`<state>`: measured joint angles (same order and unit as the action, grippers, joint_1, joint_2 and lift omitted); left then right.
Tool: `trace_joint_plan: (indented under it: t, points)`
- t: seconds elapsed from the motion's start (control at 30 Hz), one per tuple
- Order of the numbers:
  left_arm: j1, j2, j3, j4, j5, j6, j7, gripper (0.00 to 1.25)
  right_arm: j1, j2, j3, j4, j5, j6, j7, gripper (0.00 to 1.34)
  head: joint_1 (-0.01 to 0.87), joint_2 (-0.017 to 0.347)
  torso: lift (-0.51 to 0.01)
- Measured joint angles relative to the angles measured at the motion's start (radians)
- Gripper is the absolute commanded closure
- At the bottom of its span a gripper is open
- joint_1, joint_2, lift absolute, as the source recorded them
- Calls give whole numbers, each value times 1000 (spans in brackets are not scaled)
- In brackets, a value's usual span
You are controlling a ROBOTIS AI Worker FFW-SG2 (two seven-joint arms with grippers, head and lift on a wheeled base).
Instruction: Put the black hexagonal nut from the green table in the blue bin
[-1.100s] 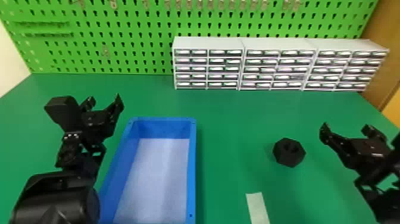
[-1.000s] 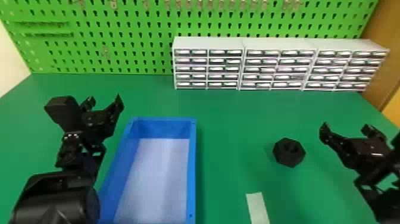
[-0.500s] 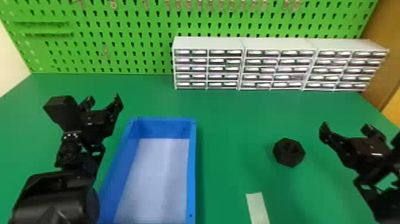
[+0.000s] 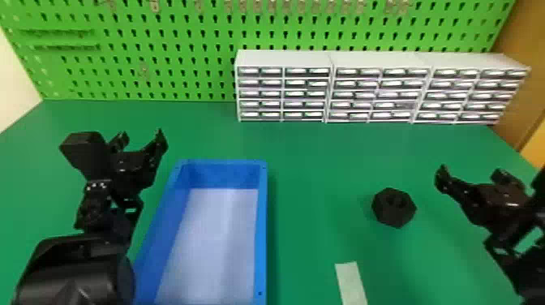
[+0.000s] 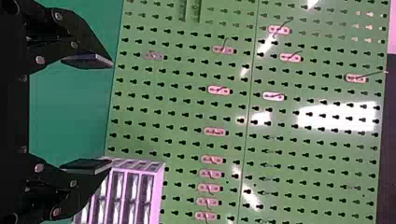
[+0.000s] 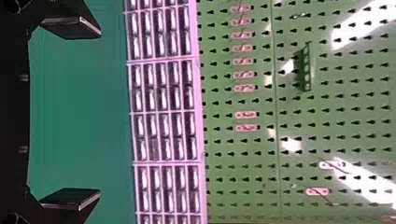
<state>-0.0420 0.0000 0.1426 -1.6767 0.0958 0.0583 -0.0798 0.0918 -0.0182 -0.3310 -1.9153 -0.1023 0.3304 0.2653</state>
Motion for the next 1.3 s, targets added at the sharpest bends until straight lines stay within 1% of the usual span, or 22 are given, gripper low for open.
trace_joint_plan:
  t: [0.3,0.4,0.67,0.93,1.1,1.3]
  points:
    - [2,0,0,0,-1,0,0,487,-68,-23,10,-15,13,206,0,105,686,51,-97]
    - [3,0,1,0,-1,0,0,487,-91,-27,8,-17,14,263,0,105,686,51,-97]
    - [5,0,1,0,-1,0,0,487,-156,-36,4,-17,26,377,0,105,686,51,-97]
    - [7,0,-1,0,-1,0,0,487,-230,-57,-1,-18,39,508,0,105,686,51,-97]
    - [6,0,-5,0,-1,0,0,487,-288,-80,0,-14,51,611,0,105,686,51,-97]
    - [5,0,-6,0,-1,0,0,487,-356,-107,-5,6,57,698,0,105,686,51,-97]
